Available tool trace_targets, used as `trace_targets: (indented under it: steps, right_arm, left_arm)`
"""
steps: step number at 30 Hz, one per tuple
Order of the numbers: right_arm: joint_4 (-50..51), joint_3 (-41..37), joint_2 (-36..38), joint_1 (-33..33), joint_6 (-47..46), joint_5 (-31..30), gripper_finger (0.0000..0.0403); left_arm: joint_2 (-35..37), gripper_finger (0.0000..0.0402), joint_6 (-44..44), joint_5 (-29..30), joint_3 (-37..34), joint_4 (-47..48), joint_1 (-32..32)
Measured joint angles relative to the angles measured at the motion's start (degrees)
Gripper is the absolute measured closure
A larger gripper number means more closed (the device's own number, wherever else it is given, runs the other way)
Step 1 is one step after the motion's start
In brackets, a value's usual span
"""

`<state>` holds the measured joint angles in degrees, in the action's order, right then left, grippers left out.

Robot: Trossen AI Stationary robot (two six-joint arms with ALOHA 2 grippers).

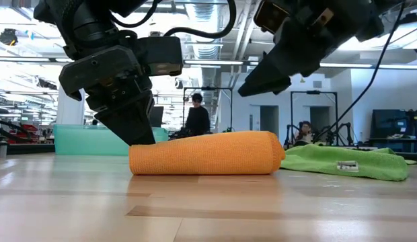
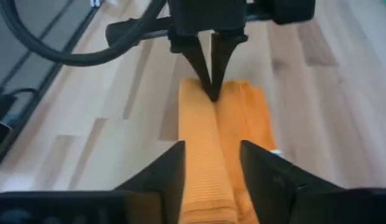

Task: Roll microfiber towels into tight, uniform cylinder then place into a basket
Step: Roll the yellow microfiber cloth

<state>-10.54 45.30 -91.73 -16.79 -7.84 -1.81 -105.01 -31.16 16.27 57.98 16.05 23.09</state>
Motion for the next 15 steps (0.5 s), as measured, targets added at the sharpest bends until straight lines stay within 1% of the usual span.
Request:
trace_targets:
  steps: [2,6,7,8,9,12,15]
  right_arm:
    - [-1.55,0.11,-1.29,-0.15,0.82,0.03,0.0273]
    - [-3.1,0.17,-3.41,-0.35,1.95,0.25,0.0365]
    - [-2.87,0.1,-4.05,-0.38,2.42,0.23,0.0382]
    - [-2.9,0.04,-4.58,-0.38,2.81,0.25,0.0391]
    - [-3.46,0.04,-5.13,-0.46,2.85,0.25,0.039]
    - [-4.06,0.07,-6.34,-0.47,2.83,0.32,0.0376]
    - [-3.37,0.07,-7.88,-0.45,2.48,0.51,0.0375]
  left_arm:
    - [-0.01,0.0401,0.01,0.0,0.0,-0.06,-0.1]
    - [-0.02,0.0401,0.0,-0.05,0.0,-0.13,-0.65]
    - [-0.02,0.0401,0.0,-0.04,0.0,-0.13,-0.8]
    - [-0.02,0.0401,0.0,-0.04,0.0,-0.13,-0.94]
    - [-0.02,0.0401,0.02,-0.07,0.0,-0.11,-1.16]
    - [-0.02,0.0401,0.02,-0.82,0.0,-0.11,-1.67]
    - [-0.02,0.0401,0.02,-1.01,0.0,-0.07,-2.1]
